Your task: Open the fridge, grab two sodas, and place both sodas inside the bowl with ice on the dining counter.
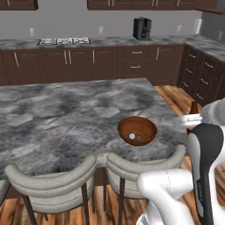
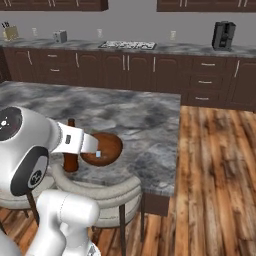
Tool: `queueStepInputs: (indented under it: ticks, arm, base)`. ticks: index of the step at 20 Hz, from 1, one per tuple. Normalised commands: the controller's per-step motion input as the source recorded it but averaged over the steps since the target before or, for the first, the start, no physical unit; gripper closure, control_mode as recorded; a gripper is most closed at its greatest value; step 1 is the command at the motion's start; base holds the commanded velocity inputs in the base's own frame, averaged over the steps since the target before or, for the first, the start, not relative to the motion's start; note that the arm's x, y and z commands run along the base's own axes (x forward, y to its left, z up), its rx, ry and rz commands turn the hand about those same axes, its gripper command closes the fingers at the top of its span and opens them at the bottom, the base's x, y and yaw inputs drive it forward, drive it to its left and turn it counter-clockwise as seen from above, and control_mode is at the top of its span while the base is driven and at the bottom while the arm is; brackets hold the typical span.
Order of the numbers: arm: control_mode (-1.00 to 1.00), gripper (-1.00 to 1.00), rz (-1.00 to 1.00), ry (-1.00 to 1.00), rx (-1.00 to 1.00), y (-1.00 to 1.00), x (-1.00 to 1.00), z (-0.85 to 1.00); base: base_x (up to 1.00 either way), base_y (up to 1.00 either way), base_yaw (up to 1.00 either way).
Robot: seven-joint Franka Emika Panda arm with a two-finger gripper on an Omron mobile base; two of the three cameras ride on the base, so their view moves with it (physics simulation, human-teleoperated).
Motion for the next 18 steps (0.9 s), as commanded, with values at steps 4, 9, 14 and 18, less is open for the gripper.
queueStepInputs:
  ticks: [4, 9, 14, 18]
  arm:
    - [1.0, 1.0, 0.0, 0.0, 0.0, 0.0, 0.0, 0.0]
    - [-1.0, 1.0, 0.13, 0.02, 0.0, -0.05, 0.59, 0.0]
    - [-1.0, 1.0, 0.43, 0.0, -0.07, -0.04, 0.81, 0.0]
    - [-1.0, 1.0, 0.42, 0.03, -0.12, 0.0, 0.69, -0.11]
  base:
    - [1.0, -0.01, 0.0]
    - [0.4, -0.01, 0.01]
    - [0.0, 0.0, 0.0]
    - [0.0, 0.0, 0.0]
